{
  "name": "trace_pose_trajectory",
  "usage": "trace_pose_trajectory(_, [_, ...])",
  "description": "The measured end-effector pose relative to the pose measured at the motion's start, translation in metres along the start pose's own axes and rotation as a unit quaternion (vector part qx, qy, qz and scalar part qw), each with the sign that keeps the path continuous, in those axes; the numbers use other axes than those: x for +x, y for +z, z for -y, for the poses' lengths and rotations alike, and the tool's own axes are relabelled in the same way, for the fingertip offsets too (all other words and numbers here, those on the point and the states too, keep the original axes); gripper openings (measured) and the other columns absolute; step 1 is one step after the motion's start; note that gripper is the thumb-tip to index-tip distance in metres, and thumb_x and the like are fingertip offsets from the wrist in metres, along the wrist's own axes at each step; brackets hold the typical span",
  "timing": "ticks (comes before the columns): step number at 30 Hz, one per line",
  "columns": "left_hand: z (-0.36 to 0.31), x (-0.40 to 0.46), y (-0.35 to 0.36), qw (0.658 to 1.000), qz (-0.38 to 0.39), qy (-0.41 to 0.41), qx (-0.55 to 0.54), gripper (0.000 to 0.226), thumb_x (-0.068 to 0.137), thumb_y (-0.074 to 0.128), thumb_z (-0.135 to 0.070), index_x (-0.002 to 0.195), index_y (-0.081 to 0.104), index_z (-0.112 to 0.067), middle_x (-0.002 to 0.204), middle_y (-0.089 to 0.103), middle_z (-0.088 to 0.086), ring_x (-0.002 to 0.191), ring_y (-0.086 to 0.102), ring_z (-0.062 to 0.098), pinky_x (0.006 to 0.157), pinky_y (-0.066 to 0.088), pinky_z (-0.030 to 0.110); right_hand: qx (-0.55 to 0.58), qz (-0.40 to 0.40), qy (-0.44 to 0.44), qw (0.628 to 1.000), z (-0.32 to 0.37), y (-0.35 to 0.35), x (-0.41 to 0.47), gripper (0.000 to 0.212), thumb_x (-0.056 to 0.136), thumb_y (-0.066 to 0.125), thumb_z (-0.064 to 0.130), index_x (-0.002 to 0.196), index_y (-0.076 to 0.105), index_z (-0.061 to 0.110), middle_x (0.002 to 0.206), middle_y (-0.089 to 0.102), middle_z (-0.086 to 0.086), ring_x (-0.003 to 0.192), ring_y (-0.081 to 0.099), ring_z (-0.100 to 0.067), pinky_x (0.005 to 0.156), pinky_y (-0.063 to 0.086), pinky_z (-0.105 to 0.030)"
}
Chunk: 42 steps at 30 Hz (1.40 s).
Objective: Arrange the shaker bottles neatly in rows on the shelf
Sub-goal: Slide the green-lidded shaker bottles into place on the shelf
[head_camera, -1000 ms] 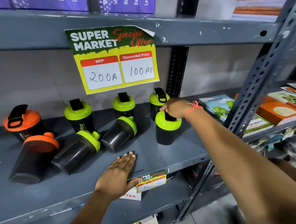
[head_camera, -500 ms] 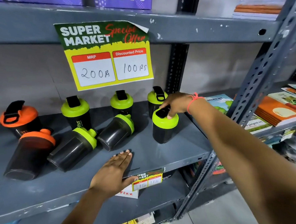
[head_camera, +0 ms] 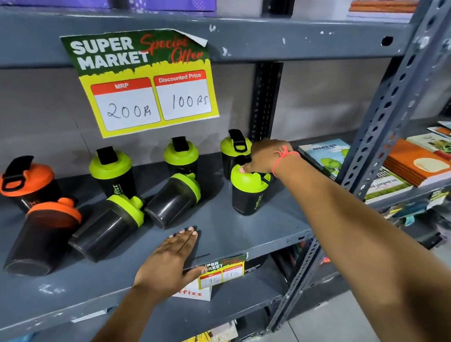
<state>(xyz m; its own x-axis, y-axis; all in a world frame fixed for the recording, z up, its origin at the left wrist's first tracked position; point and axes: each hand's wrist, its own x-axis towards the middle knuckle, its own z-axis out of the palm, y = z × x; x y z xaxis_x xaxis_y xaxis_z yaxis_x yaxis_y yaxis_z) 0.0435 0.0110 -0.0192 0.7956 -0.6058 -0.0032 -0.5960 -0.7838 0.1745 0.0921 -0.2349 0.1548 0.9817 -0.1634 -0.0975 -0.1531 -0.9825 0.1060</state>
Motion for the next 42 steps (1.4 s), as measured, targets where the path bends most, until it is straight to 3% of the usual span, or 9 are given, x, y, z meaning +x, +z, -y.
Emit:
trace_pose_trajectory(5, [-0.001,0.002,0.000,1.000,0.000,-0.008,0.002,0.120,0.042,-0.021,-0.087,0.143,-0.002,-0.024,0.155,0.000,-0.005,0.141,0.002,0.010,0.107,-0.005,0.021,0.052,0.098,-0.033,0.993,0.000,-0.010,0.004,0.079,0.081,0.064,0.045,0.146,0.028,0.020,0.151,0.037,-0.007,0.134,0.042,-0.029,0.110,0.038,-0.036])
trace_pose_trajectory(7, [0.000,0.002,0.002,1.000,0.001,-0.010,0.002,0.120,0.043,-0.020,-0.088,0.143,-0.001,-0.025,0.155,0.001,-0.006,0.141,0.003,0.010,0.108,-0.005,0.021,0.059,0.123,-0.057,0.989,0.001,-0.009,0.001,0.086,0.080,0.068,0.036,0.149,0.019,0.025,0.155,0.030,-0.006,0.137,0.037,-0.030,0.111,0.037,-0.037])
trace_pose_trajectory(14, [0.001,0.002,0.003,1.000,0.001,-0.017,0.004,0.118,0.045,-0.017,-0.088,0.143,0.000,-0.025,0.155,0.003,-0.005,0.141,0.005,0.010,0.109,-0.002,0.022,0.098,0.069,-0.044,0.992,0.001,0.002,0.003,0.085,0.076,0.074,0.033,0.147,0.029,0.020,0.147,0.043,-0.008,0.126,0.050,-0.029,0.095,0.046,-0.030])
trace_pose_trajectory(29, [0.000,-0.009,-0.003,0.999,-0.001,-0.051,-0.013,0.125,0.041,-0.016,-0.090,0.144,0.003,-0.022,0.155,0.004,-0.003,0.141,0.004,0.012,0.108,-0.003,0.021,0.056,0.081,-0.030,0.995,0.008,-0.001,-0.001,0.077,0.078,0.068,0.044,0.143,0.037,0.016,0.144,0.047,-0.010,0.128,0.049,-0.030,0.102,0.042,-0.034])
trace_pose_trajectory(31, [0.006,-0.019,-0.005,0.998,-0.009,-0.058,-0.020,0.122,0.044,-0.013,-0.090,0.143,0.005,-0.022,0.155,0.004,-0.004,0.141,0.005,0.011,0.107,-0.002,0.020,0.074,-0.009,-0.015,0.997,0.016,-0.003,-0.007,0.064,0.083,0.060,0.047,0.137,0.043,0.017,0.136,0.054,-0.012,0.122,0.054,-0.031,0.096,0.046,-0.034])
trace_pose_trajectory(33, [0.017,-0.035,-0.007,0.997,-0.016,-0.067,-0.018,0.117,0.050,-0.008,-0.090,0.143,0.008,-0.021,0.151,0.002,-0.009,0.140,0.007,0.011,0.107,-0.002,0.018,0.126,-0.176,0.000,0.976,0.034,-0.005,-0.013,0.046,0.089,0.053,0.040,0.127,0.052,0.014,0.127,0.060,-0.017,0.116,0.058,-0.034,0.090,0.049,-0.036])
trace_pose_trajectory(35, [0.032,-0.051,-0.006,0.996,-0.041,-0.075,-0.016,0.113,0.058,-0.006,-0.087,0.142,0.020,-0.016,0.146,0.009,-0.008,0.139,0.019,0.015,0.108,0.003,0.016,0.206,-0.221,0.002,0.953,0.061,-0.002,-0.014,0.038,0.091,0.049,0.035,0.118,0.059,0.009,0.119,0.063,-0.021,0.112,0.060,-0.037,0.088,0.051,-0.037])
trace_pose_trajectory(39, [0.064,-0.073,-0.009,0.993,-0.057,-0.101,-0.007,0.102,0.072,0.001,-0.081,0.135,0.037,-0.009,0.143,0.035,0.006,0.129,0.040,0.024,0.105,0.013,0.019,0.342,-0.058,0.011,0.938,0.118,0.029,0.002,0.043,0.087,0.051,0.039,0.119,0.059,0.010,0.127,0.061,-0.019,0.116,0.058,-0.035,0.094,0.048,-0.035])
trace_pose_trajectory(42, [0.076,-0.075,-0.014,0.995,-0.045,-0.085,-0.003,0.098,0.075,0.003,-0.078,0.132,0.042,-0.008,0.140,0.044,0.010,0.125,0.046,0.026,0.105,0.029,0.029,0.473,0.026,0.111,0.874,0.142,0.055,0.010,0.070,0.083,0.059,0.047,0.137,0.037,0.009,0.144,0.045,-0.015,0.132,0.044,-0.033,0.105,0.039,-0.036])
